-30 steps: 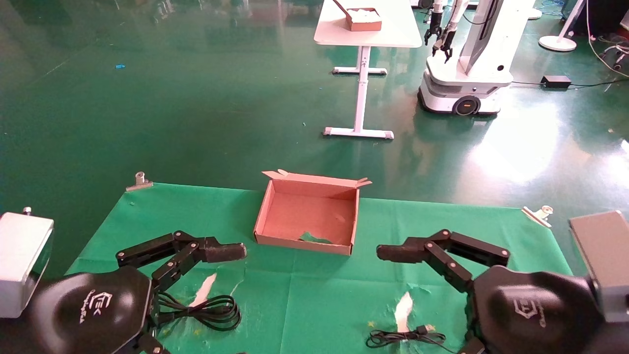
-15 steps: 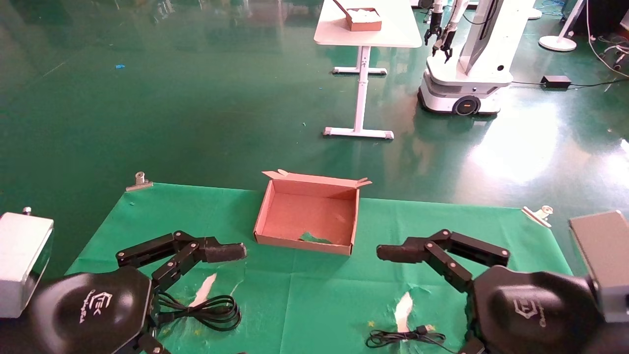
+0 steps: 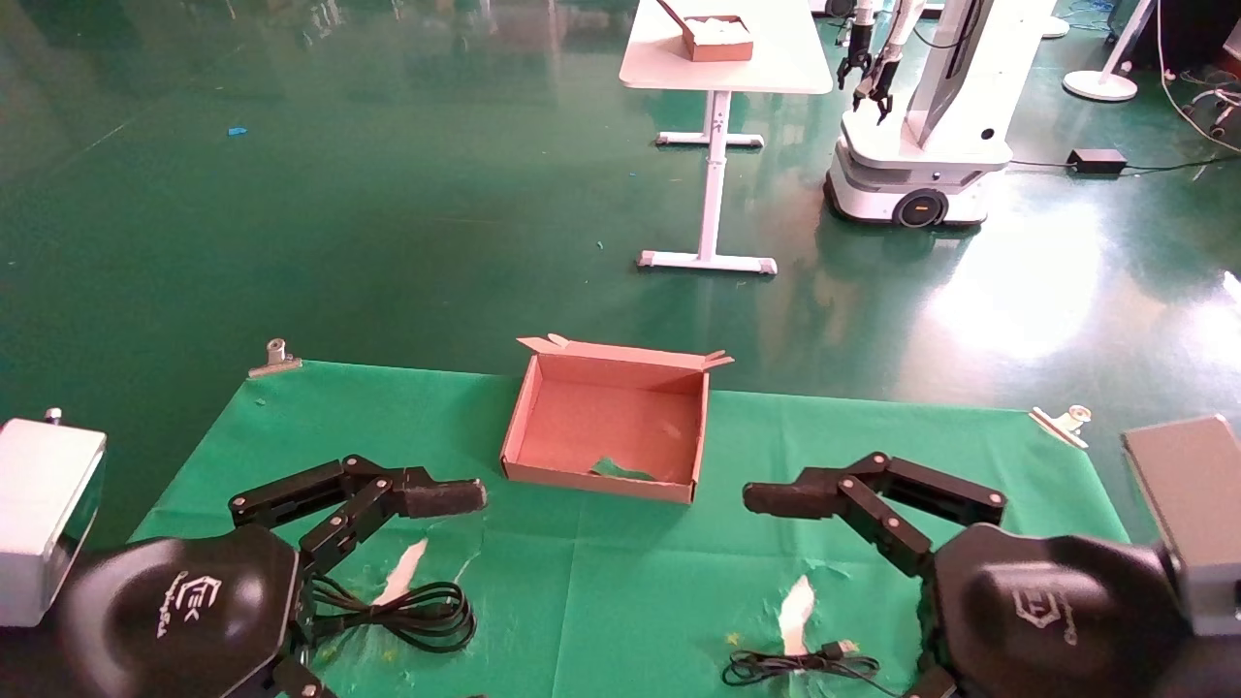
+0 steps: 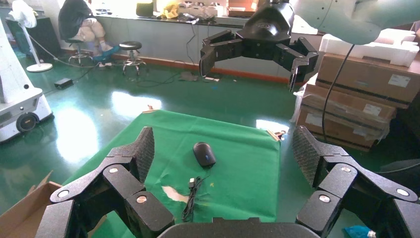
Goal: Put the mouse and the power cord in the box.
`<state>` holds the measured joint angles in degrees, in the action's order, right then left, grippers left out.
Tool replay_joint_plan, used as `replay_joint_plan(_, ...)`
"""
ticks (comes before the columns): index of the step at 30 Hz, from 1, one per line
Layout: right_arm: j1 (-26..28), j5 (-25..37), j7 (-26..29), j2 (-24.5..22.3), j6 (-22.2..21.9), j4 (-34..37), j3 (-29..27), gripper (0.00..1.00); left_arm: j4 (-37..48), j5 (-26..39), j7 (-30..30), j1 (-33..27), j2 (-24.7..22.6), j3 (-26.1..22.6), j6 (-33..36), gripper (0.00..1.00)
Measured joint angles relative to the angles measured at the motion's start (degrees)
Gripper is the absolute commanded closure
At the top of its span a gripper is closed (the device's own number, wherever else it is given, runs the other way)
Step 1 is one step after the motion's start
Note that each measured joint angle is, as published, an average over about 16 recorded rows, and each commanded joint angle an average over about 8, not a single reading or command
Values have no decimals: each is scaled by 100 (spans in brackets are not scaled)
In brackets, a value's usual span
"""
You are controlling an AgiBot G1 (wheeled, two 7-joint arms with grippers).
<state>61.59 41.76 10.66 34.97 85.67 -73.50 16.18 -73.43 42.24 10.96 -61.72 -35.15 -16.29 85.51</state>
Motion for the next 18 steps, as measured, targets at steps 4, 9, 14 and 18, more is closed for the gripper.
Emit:
replay_joint_plan(4, -20, 91, -5, -23, -1, -7, 36, 0, -11, 40, 9, 7, 14, -21, 9, 0)
replay_joint_plan(9, -51, 467, 5, -116, -69, -51, 158, 0, -93, 383, 119, -36, 85, -183, 47, 0)
replay_joint_plan(14, -60, 1151, 91, -244, -238, -133, 375, 0, -186, 1269, 362, -300, 116, -563, 109, 0)
replay_joint_plan(18, -28, 1810, 204, -316, -411, -205, 592, 0, -264, 2305, 649, -669, 65, -994, 165, 0)
